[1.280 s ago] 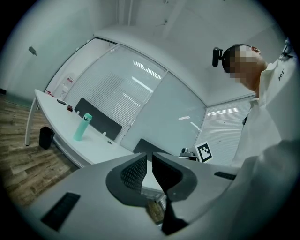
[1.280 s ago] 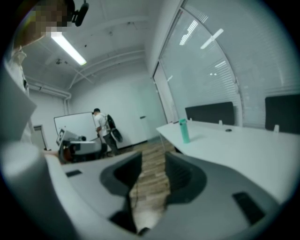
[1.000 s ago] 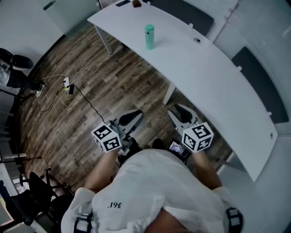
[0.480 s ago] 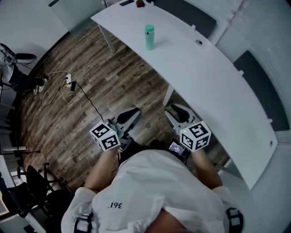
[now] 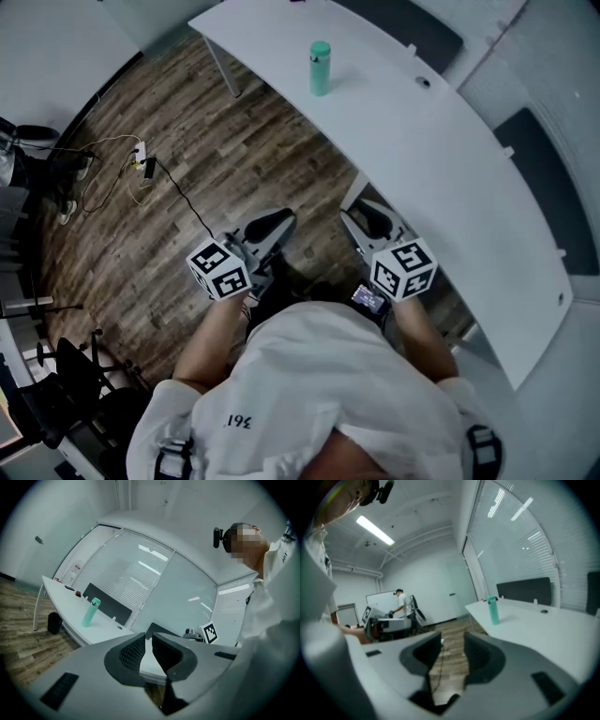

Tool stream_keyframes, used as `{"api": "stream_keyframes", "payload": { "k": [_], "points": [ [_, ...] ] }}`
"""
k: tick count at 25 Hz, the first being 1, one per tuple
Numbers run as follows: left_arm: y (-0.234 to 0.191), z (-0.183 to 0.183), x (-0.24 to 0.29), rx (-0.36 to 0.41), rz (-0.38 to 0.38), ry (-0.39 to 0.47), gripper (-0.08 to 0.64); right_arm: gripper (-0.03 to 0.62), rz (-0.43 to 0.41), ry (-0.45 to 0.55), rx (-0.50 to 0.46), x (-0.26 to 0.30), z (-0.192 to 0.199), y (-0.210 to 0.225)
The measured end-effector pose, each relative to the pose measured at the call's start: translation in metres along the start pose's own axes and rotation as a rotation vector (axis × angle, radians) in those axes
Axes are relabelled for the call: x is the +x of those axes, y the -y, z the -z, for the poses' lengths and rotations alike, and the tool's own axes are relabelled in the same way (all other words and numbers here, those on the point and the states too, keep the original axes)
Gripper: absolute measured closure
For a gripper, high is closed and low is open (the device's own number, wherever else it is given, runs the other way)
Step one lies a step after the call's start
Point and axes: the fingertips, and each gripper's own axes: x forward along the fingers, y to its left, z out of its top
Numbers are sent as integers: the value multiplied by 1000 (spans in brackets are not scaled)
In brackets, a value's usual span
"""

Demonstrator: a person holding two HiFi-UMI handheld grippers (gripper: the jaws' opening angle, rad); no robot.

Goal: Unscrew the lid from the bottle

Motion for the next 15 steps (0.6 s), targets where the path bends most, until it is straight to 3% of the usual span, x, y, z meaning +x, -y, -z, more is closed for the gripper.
{"api": "stream_keyframes", "payload": {
  "k": [15],
  "points": [
    [-130,-75,-15,-1,89,-74,509,430,109,31,101,146,-54,4]
  ]
}}
